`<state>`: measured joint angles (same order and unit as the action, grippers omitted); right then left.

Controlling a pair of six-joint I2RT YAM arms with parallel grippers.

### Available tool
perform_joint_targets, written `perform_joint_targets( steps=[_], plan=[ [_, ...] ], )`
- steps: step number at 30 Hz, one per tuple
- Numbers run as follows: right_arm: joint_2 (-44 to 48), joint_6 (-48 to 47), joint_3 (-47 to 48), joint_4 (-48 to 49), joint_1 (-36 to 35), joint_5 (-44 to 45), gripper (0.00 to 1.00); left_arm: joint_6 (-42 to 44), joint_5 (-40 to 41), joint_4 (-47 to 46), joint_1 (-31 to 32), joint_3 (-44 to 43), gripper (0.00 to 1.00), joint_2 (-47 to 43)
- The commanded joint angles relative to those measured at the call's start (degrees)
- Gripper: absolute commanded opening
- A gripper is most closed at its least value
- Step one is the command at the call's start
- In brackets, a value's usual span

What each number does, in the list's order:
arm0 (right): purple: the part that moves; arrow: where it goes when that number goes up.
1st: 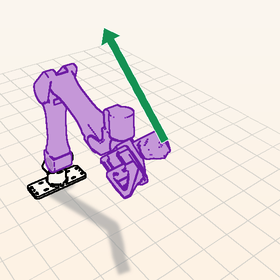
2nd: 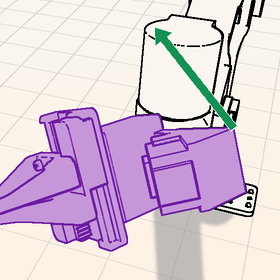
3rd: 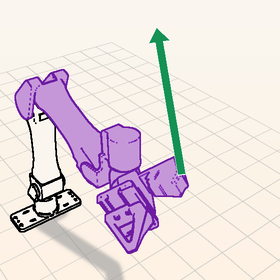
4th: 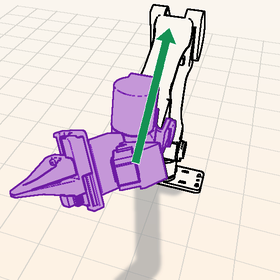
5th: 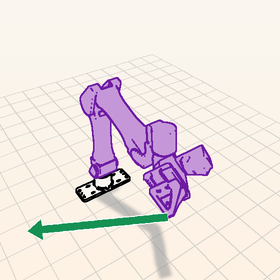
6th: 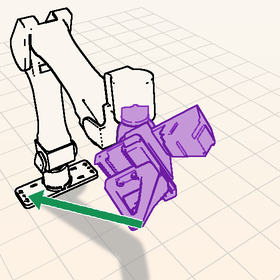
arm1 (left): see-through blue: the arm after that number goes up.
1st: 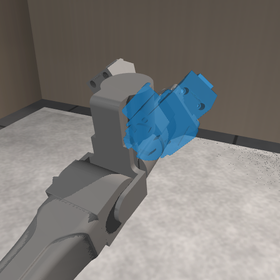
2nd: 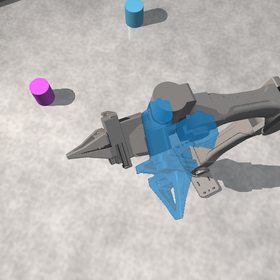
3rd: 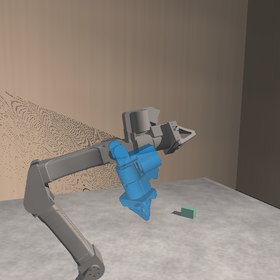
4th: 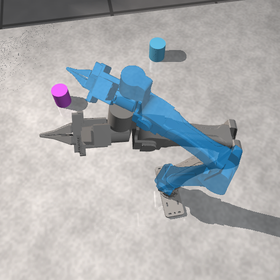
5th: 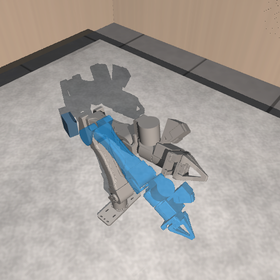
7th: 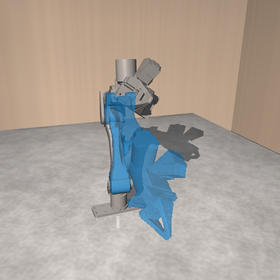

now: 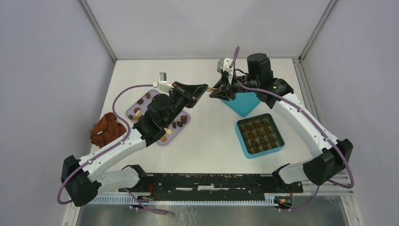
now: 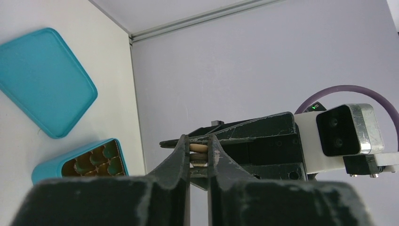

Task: Pack the chocolate
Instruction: Adjust the clamp.

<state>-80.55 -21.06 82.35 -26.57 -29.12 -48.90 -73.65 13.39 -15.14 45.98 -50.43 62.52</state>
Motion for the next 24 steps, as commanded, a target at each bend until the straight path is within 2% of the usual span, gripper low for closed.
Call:
perform_joint_targets(
  steps=[1,3,4,6,11,14,20,24],
  plan=[
    [1.7,0.2,0.8,1.8,0.0,-0.5,0.17,-2.1,1.2,-0.8,-0.2,-0.6,0.28,-0.3],
    [1.6,0.2,0.9,1.6,0.0,0.1,0.17,-1.9,1.6,0.6,-0.2,-0.8,0.60,-0.8],
    [1.5,0.2,0.9,1.4,0.0,0.5,0.18,-1.4,1.9,1.9,-0.2,-1.1,0.68,-1.2],
    [1.4,0.2,0.9,1.0,-0.1,1.3,0.19,0.8,3.0,5.8,-0.2,-2.2,0.76,-2.3],
    [1.4,-1.1,0.9,-0.4,-0.1,3.4,0.23,11.7,11.0,22.7,-0.2,-7.5,0.79,-7.1],
    [1.3,-1.5,0.4,-0.7,-0.1,3.8,0.29,16.2,16.7,30.7,-0.1,-10.0,0.79,-11.0],
    [0.5,-2.1,0.4,-1.1,0.0,4.6,0.39,20.3,22.0,35.9,-0.2,-11.5,0.79,-16.5],
    [0.1,-2.4,0.6,-1.6,0.0,5.1,0.40,20.5,22.5,36.6,-0.2,-11.0,0.79,-17.6]
  ],
)
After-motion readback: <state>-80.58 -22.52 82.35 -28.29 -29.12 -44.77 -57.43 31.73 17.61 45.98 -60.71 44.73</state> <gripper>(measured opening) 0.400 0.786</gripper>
